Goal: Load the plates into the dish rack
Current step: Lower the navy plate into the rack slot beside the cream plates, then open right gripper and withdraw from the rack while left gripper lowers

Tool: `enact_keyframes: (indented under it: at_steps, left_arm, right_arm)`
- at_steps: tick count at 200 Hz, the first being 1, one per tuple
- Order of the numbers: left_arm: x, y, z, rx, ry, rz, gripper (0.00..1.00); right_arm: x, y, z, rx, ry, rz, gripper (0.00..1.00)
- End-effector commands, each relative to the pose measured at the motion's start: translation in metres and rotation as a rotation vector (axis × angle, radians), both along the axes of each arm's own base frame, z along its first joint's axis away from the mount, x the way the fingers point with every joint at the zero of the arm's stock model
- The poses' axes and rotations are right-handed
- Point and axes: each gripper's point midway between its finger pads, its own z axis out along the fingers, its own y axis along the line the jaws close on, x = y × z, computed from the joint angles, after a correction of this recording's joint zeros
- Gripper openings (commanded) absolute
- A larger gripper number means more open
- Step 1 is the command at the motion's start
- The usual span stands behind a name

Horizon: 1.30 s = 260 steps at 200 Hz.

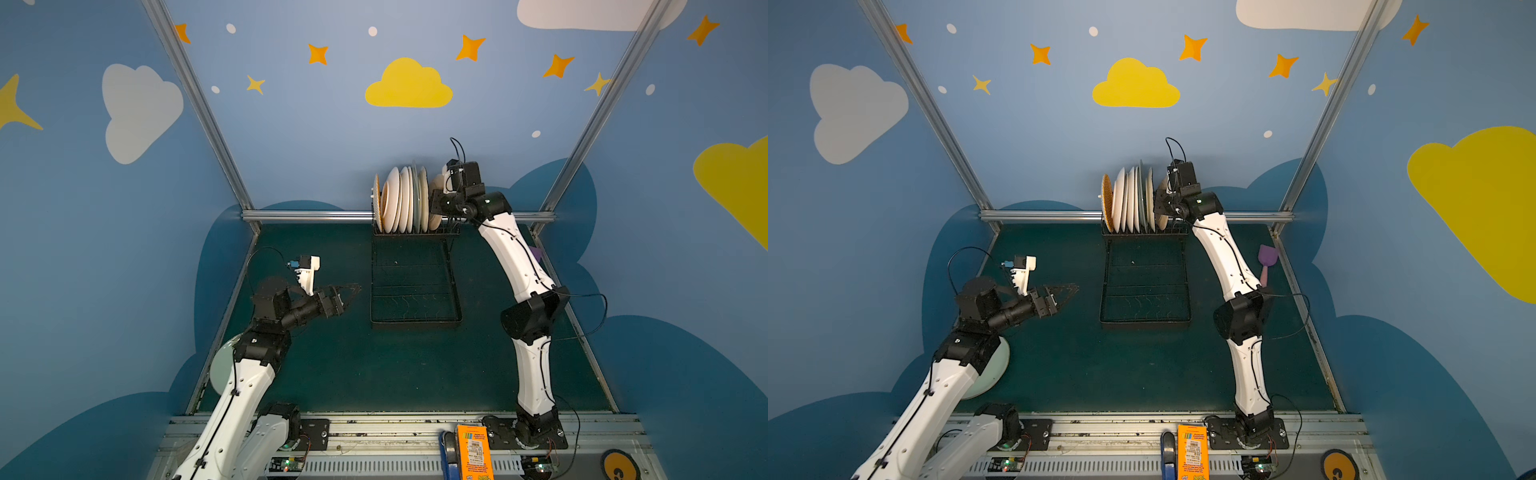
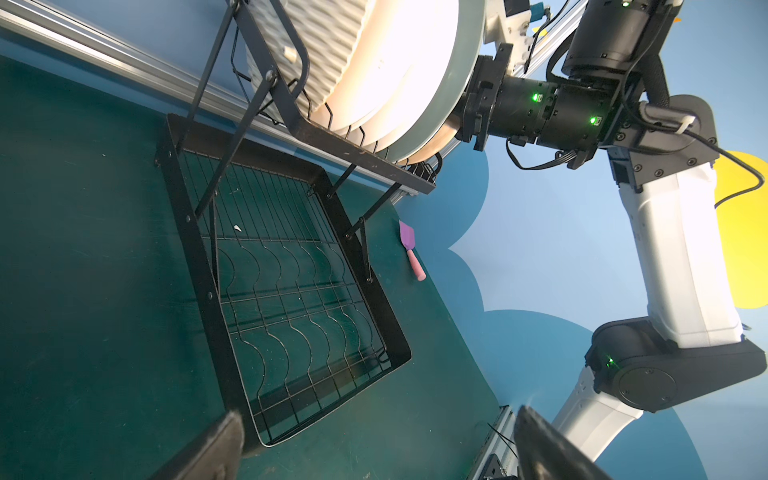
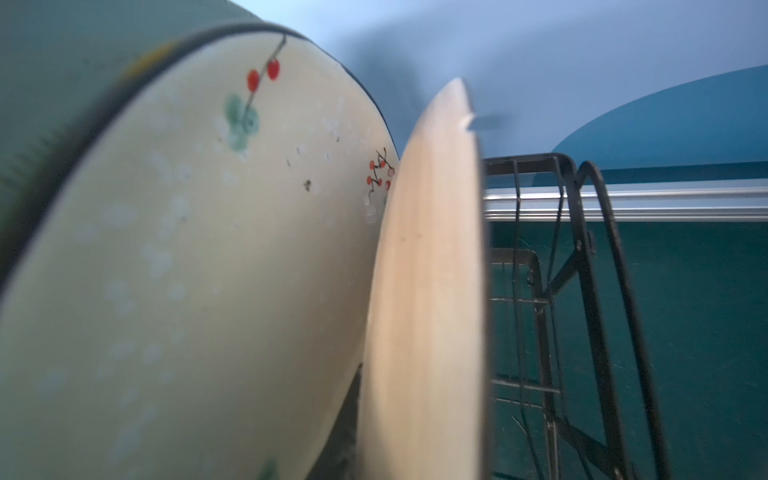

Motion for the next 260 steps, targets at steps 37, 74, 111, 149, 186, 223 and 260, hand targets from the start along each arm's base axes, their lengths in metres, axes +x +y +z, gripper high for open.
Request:
enact_keyframes:
  at_steps: [37, 74, 111, 149, 186, 223, 260]
  left_arm:
    - [-0.003, -0.001, 0.005, -0.004, -0.016, -0.009, 1.0]
    - [-0.004, 0.0, 0.006, -0.003, -0.018, -0.009, 1.0]
    - [-0.004, 0.0, 0.005, -0.001, -0.016, -0.004, 1.0]
    - [-0.004, 0.002, 0.004, 0.004, -0.014, 0.007, 1.0]
    - [-0.004, 0.005, 0.0, 0.011, 0.002, 0.026, 1.0]
    - [-0.005, 0.009, -0.007, 0.04, 0.028, 0.069, 1.0]
    - [-0.008, 0.016, -0.016, 0.072, 0.077, 0.138, 1.0]
  right_arm:
    - [-0.006, 0.0, 0.065, 0.074, -0.158, 0.015, 0.24]
    - [-0.009, -0.005, 0.07, 0.073, -0.16, 0.008, 0.25]
    - [-0.016, -0.01, 0.081, 0.07, -0.173, -0.001, 0.33]
    - [-0.023, -0.015, 0.088, 0.069, -0.179, -0.002, 0.36]
    - [-0.034, -0.021, 0.099, 0.067, -0.192, -0.006, 0.4]
    - [-0.049, -0.031, 0.11, 0.059, -0.21, -0.009, 0.5]
    - [-0.072, -0.041, 0.122, 0.06, -0.231, 0.0, 0.58]
